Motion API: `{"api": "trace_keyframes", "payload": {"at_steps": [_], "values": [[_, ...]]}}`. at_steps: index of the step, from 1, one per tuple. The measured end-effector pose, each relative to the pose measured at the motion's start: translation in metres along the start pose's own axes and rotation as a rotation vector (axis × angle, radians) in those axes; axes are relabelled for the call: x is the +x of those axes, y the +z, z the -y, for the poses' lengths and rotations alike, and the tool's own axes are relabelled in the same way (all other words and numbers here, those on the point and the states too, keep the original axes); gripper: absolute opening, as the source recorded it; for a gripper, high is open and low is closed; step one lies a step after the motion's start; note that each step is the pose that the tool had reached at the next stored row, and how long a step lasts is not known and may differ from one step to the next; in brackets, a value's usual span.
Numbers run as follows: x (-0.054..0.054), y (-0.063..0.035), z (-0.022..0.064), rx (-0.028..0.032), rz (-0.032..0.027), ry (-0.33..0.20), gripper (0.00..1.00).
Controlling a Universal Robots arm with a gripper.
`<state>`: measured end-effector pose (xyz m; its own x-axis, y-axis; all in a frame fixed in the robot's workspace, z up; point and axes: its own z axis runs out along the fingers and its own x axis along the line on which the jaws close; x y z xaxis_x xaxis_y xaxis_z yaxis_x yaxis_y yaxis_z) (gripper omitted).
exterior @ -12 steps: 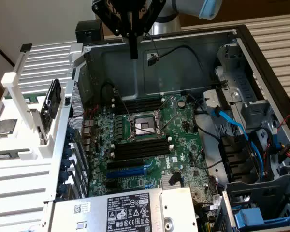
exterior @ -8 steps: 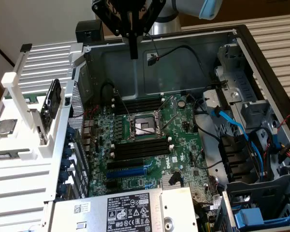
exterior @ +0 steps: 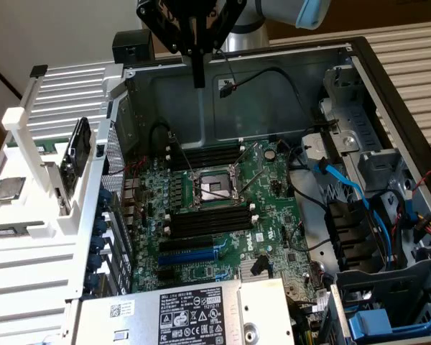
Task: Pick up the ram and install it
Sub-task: 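Reach for the ram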
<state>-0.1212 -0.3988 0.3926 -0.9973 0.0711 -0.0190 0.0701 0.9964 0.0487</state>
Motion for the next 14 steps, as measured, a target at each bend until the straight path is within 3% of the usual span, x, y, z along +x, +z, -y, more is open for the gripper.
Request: {"api": "trace_keyframes", "payload": {"at_steps": [5,14], "values": [[0.005,-0.0002,0.0003,0.0,-0.0001,0.0,0.1],[0.044,-0.001,0.0031,-0.0005,0.0024,0.0,0.1]]}}
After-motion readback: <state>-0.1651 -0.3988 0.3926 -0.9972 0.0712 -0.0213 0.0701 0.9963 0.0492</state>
